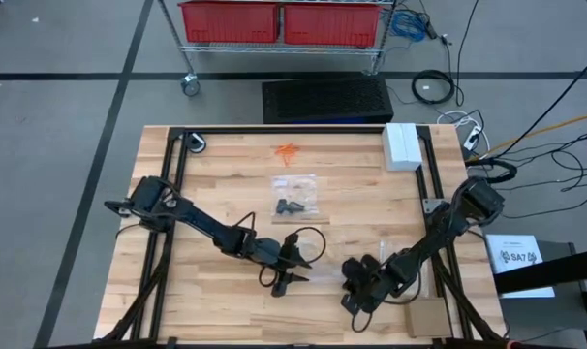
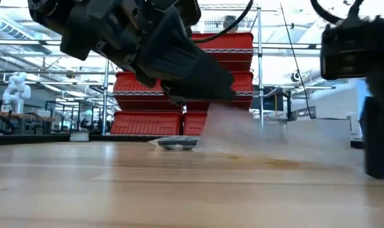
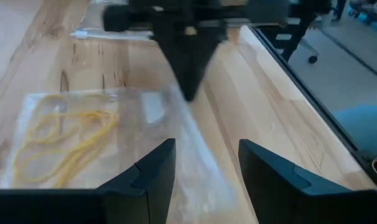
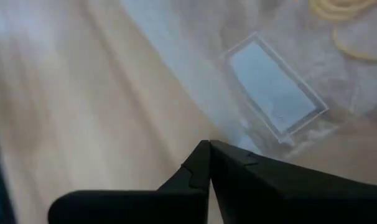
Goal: Sort rubber bands
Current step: Close the zip bag
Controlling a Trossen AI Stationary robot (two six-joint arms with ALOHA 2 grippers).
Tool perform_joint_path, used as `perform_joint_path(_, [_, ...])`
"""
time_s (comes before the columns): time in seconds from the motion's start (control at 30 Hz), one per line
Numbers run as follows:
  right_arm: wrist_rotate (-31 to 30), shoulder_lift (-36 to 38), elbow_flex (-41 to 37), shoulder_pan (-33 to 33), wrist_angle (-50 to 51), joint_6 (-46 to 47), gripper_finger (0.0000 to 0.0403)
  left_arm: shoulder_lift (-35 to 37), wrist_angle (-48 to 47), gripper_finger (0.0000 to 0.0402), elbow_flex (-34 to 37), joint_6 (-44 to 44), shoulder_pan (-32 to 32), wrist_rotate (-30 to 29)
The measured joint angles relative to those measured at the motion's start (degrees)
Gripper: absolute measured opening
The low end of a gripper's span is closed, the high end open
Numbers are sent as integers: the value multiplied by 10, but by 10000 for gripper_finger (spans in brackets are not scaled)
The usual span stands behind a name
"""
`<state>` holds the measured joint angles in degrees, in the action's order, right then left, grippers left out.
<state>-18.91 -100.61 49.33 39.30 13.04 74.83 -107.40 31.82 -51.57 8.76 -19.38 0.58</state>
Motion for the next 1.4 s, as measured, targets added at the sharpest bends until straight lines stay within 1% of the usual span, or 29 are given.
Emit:
perform_joint_path(0.17, [-23,21,-1,-24,83,2,0,32,-31,181,0,-35,0,1])
perform_joint_path(0.23, [-32,26,-2,-34,117,0,0,50,-63,181,0,-49,0,-4])
perform_joint_path(0.33, [-54,34,-1,-54,159,-3,0,80,-128,181,0,-67,7,-28])
perform_joint_path(0.47, [-57,36,-1,-91,182,-12,0,103,-204,181,0,-77,23,-41])
perform_joint_path(0.67, [-49,32,-1,-157,171,-73,0,106,-269,180,4,-77,42,-41])
perform_joint_path(0.83, [-67,32,-1,-217,150,-157,0,106,-270,170,20,-77,47,-41])
perform_joint_path(1.0, [-66,32,-1,-266,79,-316,0,106,-285,155,23,-91,48,-47])
perform_joint_path(1.07, [-53,32,-1,-281,48,-376,0,106,-288,150,23,-92,48,-49])
perform_joint_path(1.17, [3,32,-1,-297,20,-451,0,106,-290,144,23,-92,48,-49])
perform_joint_path(1.27, [51,32,-1,-300,14,-519,0,106,-289,143,23,-91,49,-52])
perform_joint_path(1.33, [78,32,-1,-300,23,-547,0,106,-275,143,25,-80,52,-52])
perform_joint_path(1.4, [89,32,-1,-298,33,-556,0,106,-242,143,38,-71,56,-53])
